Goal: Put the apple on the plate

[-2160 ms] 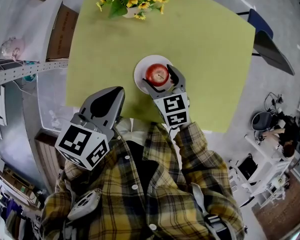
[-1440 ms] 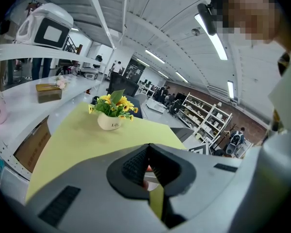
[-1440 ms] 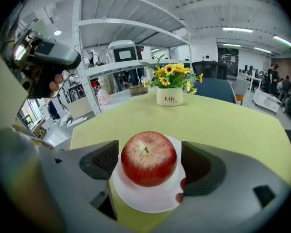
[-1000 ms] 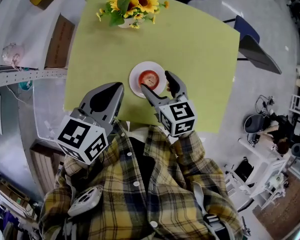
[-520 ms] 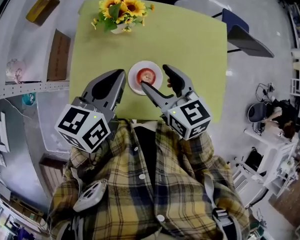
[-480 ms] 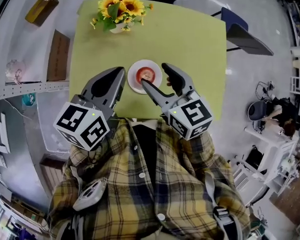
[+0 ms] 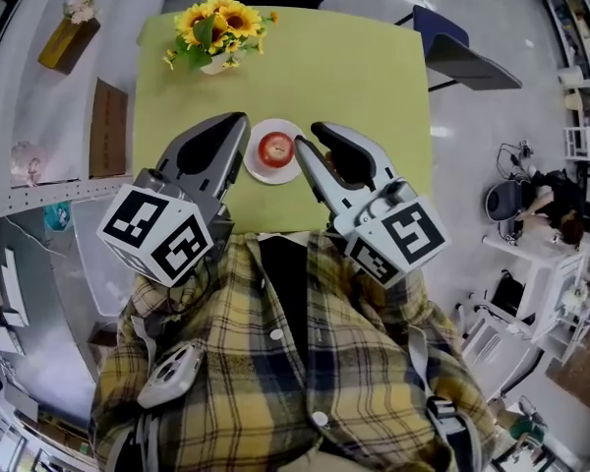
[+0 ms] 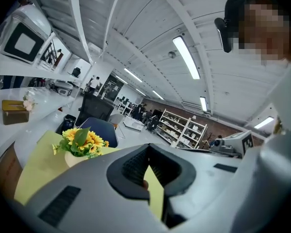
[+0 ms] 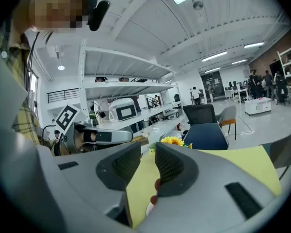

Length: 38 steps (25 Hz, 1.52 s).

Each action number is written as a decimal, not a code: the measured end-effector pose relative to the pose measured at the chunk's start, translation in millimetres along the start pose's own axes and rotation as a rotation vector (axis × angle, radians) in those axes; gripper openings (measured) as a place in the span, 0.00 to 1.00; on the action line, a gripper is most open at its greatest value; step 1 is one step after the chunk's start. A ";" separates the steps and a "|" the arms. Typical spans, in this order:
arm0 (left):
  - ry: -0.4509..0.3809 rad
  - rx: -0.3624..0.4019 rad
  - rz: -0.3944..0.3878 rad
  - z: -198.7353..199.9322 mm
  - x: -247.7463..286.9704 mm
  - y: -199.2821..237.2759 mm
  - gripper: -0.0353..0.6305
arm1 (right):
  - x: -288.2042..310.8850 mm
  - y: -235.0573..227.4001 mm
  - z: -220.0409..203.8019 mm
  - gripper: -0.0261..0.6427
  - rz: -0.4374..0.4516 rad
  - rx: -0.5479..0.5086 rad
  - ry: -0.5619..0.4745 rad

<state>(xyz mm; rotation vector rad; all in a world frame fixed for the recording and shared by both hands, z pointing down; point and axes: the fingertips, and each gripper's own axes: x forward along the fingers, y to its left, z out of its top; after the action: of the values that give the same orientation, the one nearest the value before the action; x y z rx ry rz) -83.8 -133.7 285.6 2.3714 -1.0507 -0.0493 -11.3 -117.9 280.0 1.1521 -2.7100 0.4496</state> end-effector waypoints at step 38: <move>0.084 0.149 -0.018 10.0 -2.4 19.2 0.06 | 4.4 -13.2 -24.8 0.03 -0.038 0.046 0.068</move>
<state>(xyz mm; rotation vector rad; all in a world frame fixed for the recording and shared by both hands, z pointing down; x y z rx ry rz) -100.9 -147.1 286.0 2.4927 -1.0257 0.1255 -4.0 -121.3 307.3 1.1758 -2.6277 0.5385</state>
